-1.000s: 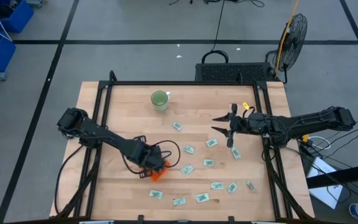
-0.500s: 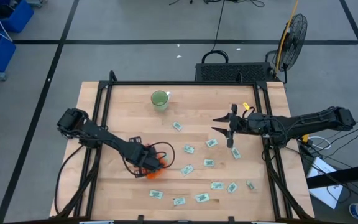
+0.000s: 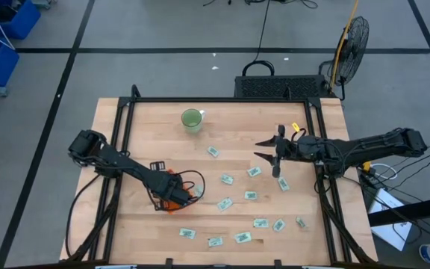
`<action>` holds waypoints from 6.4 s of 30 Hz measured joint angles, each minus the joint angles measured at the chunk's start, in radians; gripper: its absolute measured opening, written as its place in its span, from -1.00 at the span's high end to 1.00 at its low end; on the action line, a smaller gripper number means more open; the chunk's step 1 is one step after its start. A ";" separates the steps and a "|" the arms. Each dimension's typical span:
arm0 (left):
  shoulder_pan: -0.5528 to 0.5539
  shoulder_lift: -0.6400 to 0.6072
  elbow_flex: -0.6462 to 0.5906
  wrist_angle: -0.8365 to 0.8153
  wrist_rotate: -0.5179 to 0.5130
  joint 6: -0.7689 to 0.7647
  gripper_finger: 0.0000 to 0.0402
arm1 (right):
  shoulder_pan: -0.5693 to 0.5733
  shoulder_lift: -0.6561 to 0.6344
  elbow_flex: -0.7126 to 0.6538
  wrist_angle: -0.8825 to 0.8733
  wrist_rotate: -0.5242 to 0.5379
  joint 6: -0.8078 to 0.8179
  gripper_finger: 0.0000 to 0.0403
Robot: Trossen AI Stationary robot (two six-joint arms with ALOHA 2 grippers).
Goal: Pick and place Stevia / Truvia into bins
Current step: Put the stevia packet into the orange basket
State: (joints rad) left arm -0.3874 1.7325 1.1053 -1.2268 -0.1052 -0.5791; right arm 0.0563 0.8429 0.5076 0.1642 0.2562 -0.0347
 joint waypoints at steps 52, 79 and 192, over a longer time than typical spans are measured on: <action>-0.242 0.220 0.140 0.604 0.103 -0.052 0.54 | -0.122 0.222 0.000 0.760 -0.232 -0.423 0.28; -0.200 0.027 0.352 -0.013 -0.203 -0.252 0.98 | -0.122 0.222 0.000 0.725 -0.232 -0.397 0.28; 0.061 -0.309 0.065 0.240 -0.207 -0.136 0.98 | -0.148 0.468 0.153 0.058 -0.388 -0.116 0.28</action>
State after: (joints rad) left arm -0.3263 1.4234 1.1699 -0.9865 -0.3120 -0.7147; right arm -0.0913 1.3106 0.6601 0.2224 -0.1322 -0.1505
